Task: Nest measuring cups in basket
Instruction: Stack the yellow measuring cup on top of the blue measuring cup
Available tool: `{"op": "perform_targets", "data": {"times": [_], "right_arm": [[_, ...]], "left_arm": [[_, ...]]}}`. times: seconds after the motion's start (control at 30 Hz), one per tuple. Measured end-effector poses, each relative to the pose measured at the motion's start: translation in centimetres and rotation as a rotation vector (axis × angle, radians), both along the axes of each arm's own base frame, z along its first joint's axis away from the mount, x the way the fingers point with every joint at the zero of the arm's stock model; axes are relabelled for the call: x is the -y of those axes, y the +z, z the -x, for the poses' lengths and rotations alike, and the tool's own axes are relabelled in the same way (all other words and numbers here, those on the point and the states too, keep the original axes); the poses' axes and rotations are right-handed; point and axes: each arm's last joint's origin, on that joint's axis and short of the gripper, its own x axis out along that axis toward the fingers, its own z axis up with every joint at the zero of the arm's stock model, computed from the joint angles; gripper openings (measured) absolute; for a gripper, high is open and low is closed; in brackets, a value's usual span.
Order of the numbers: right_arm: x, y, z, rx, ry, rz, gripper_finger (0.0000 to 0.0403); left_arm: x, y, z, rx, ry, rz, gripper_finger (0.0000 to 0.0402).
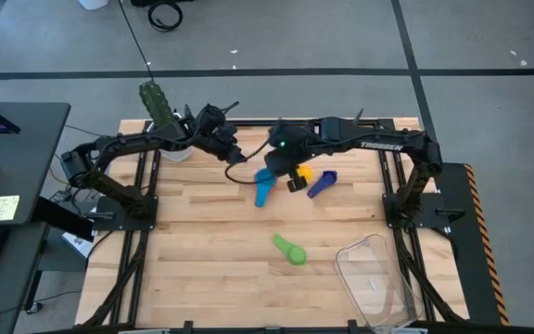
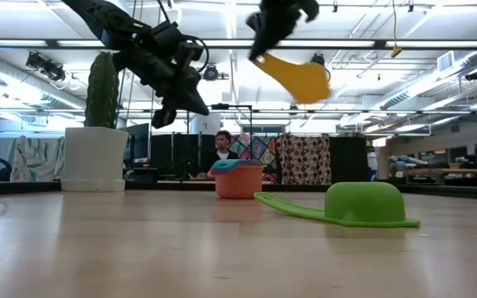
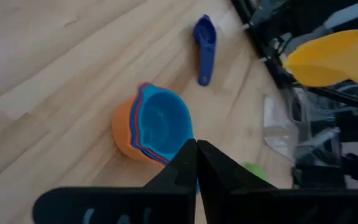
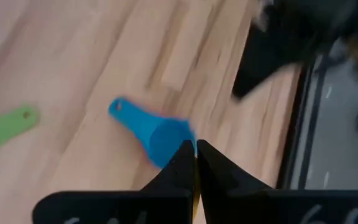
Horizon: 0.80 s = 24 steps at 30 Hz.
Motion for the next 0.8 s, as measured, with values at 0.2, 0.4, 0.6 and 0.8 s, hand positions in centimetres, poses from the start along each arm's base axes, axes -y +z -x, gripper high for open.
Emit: {"op": "perform_targets", "data": {"times": [0.2, 0.4, 0.6, 0.8], "right_arm": [[0.6, 0.4, -0.9, 0.098, 0.245, 0.084, 0.0010], [1.9, -1.1, -2.0, 0.225, 0.292, 0.079, 0.0010], [2.8, -3.2, -3.4, 0.389, 0.289, 0.176, 0.0010], [3.4, -6.4, -3.6, 0.486, 0.284, 0.225, 0.0010]], "left_arm": [[-1.4, 0.2, 0.8, 0.044, -0.019, -0.010, 0.0014], [-3.6, 0.5, 2.8, 0.123, -0.043, 0.085, 0.0014], [-5.7, 1.4, 5.4, 0.202, -0.022, 0.119, 0.0014], [-6.6, 2.5, 7.2, 0.265, -0.023, 0.080, 0.0014]]}}
